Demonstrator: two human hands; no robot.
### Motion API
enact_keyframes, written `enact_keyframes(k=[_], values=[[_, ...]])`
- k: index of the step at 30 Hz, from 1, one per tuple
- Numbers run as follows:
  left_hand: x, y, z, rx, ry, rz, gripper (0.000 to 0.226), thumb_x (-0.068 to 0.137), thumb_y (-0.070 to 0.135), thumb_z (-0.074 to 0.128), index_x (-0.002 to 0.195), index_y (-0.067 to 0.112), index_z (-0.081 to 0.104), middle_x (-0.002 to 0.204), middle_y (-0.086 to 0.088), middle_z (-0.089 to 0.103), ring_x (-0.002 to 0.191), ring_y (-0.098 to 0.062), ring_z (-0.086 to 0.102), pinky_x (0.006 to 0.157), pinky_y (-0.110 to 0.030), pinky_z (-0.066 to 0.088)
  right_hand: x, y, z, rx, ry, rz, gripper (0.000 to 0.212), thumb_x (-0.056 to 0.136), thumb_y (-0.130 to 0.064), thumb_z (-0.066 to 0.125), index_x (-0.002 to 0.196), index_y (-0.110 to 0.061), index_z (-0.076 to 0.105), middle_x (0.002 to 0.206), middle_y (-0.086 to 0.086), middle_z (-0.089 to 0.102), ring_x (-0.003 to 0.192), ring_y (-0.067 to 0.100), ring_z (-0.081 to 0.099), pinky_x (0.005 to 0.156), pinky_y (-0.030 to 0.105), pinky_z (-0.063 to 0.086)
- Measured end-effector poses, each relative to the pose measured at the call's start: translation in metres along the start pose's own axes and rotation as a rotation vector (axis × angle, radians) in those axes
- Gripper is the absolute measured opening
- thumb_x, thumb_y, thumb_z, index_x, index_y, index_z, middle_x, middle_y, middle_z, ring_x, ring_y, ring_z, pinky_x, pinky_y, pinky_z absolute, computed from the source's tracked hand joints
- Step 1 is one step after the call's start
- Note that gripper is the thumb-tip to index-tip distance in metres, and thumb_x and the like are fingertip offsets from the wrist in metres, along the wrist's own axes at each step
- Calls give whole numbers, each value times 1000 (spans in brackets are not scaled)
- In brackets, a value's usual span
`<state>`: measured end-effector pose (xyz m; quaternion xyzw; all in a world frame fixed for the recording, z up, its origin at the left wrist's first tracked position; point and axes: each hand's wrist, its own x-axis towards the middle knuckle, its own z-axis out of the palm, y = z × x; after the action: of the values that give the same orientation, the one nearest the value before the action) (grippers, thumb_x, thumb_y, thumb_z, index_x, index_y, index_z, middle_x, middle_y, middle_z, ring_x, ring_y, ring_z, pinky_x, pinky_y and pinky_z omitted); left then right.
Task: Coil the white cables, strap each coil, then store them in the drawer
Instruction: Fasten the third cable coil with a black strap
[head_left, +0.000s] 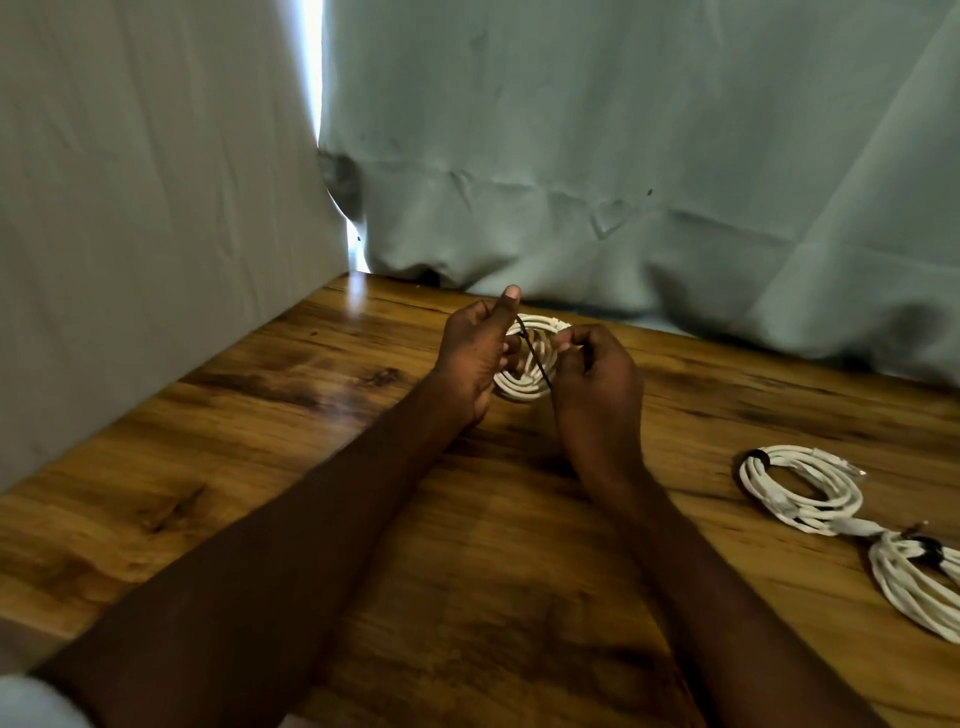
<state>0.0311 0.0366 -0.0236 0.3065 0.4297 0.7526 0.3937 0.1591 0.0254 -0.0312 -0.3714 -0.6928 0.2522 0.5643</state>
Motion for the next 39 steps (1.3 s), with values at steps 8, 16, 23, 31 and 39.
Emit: enact_keyframes(k=[8,16,23,31,39], values=[[-7,4,5,-1,-237,-128,16,105,25,54,99,11,60,69,-11,57,64,-19,59,60,-29,45,4,11,-11,-473,26,-176,13,103,-25,54,102,-18,65,94,5,72,87,31,66,65,34,36],[-16,13,4,-140,-384,-207,13,105,10,48,114,6,57,65,-7,59,62,-17,56,58,-33,58,13,13,-17,-333,80,-69,15,93,-22,65,100,-18,77,96,4,72,89,24,65,70,32,44],[-12,9,3,-151,-390,-149,12,106,8,44,116,6,50,67,-4,46,44,-7,35,51,-26,40,21,14,-13,31,-100,168,12,89,-22,66,82,-17,74,74,0,73,68,16,69,62,38,55],[-7,-1,8,228,-178,68,9,106,8,48,100,13,50,64,-5,48,43,-4,46,44,-24,41,16,9,-11,37,-100,152,11,88,-13,68,89,-17,79,80,-3,76,78,16,73,74,46,61],[-10,-14,3,489,-144,352,16,99,23,51,93,38,56,80,1,62,66,-11,59,59,-32,48,13,10,-14,-12,-123,153,12,87,-19,69,85,-20,80,76,-7,76,76,13,72,74,45,61]])
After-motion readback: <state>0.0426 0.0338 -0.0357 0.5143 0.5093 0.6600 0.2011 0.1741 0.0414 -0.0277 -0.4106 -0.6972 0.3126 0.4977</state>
